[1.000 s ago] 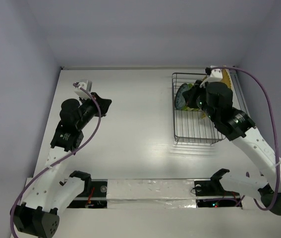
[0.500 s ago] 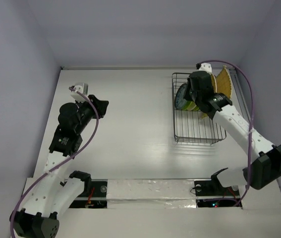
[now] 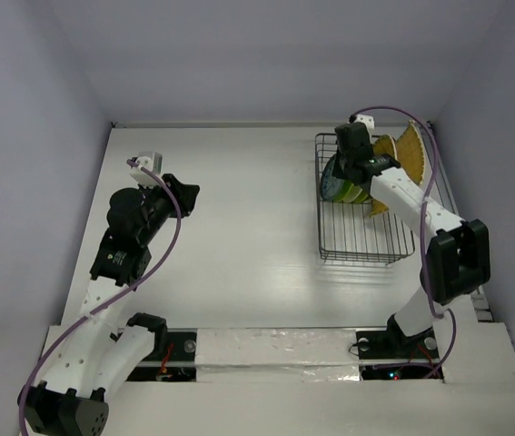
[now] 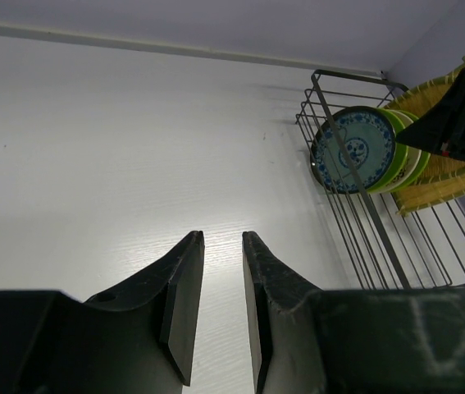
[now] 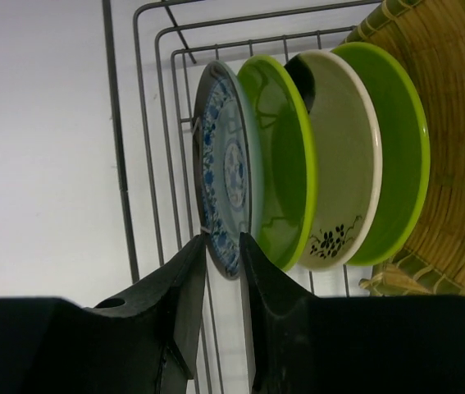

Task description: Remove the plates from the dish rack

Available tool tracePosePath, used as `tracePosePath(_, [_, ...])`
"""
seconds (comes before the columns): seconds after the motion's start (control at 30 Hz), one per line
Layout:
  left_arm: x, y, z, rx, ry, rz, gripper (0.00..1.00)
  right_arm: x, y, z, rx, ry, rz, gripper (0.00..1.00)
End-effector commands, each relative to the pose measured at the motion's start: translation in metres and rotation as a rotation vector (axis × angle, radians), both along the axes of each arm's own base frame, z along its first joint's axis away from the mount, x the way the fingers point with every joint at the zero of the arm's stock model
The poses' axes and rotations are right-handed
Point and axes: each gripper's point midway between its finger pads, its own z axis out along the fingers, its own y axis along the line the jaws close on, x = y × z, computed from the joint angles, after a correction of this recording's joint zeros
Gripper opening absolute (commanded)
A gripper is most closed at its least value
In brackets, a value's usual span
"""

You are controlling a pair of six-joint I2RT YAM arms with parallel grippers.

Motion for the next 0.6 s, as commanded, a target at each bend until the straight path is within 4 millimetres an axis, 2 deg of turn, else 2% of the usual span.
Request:
tracePosePath(0.0, [0.001,-0.002,0.005,0.001,-0.031,-0.012,0.23,0.018,-0.008,0.028,-0.029,-0.088,-0.044,0.29])
tracePosePath(0.13, [0.001,-0.003,0.004,0.001,-0.028,-0.019,0.23,0.024,-0.018,0.023,-0.063,-0.085,-0.081,0.29])
tracePosePath(0.4, [0.002,-0.004,0.003,0.0,-0.025,-0.02,0.23,0.038,-0.022,-0.006,-0.086,-0.034,-0.098,0.29])
tracePosePath(0.57, [0.003,-0.004,0.003,0.0,-0.025,-0.02,0.37,0.042,-0.025,-0.013,-0.109,-0.023,-0.115,0.26])
